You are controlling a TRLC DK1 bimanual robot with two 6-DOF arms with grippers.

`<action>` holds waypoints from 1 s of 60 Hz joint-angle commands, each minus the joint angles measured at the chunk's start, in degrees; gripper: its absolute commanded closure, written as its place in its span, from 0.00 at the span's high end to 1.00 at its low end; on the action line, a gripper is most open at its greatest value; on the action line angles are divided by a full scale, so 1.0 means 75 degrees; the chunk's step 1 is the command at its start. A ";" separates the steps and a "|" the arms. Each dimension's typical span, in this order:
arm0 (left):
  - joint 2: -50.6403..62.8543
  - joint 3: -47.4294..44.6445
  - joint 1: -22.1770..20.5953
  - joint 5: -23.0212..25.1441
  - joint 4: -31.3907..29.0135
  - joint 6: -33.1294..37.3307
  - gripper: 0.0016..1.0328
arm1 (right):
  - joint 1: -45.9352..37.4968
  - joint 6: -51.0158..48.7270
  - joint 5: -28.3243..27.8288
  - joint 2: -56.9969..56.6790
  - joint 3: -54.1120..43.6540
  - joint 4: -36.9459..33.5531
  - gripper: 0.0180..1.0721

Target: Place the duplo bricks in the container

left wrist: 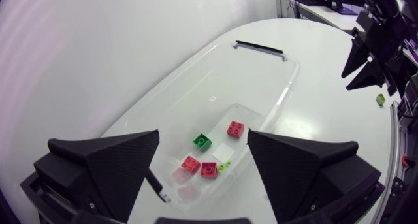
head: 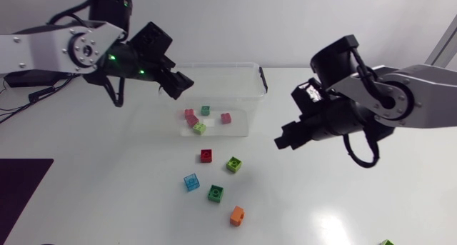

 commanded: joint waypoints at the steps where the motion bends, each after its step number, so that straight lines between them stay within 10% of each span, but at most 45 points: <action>1: -0.0975 -0.0282 0.0019 0.0125 -0.0667 0.0204 0.95 | -0.0365 -0.0200 0.0058 -0.0430 -0.0632 -0.0508 0.91; 24: -0.2826 -0.1325 -0.0216 0.0184 -0.2601 0.0720 0.95 | -0.2966 -0.1759 0.0058 -0.1532 -0.2343 -0.1610 0.95; 60: -0.3272 -0.3235 0.0921 0.1473 -0.1535 0.1716 0.95 | -0.5146 -0.3353 0.0539 -0.1579 -0.2940 -0.3883 0.95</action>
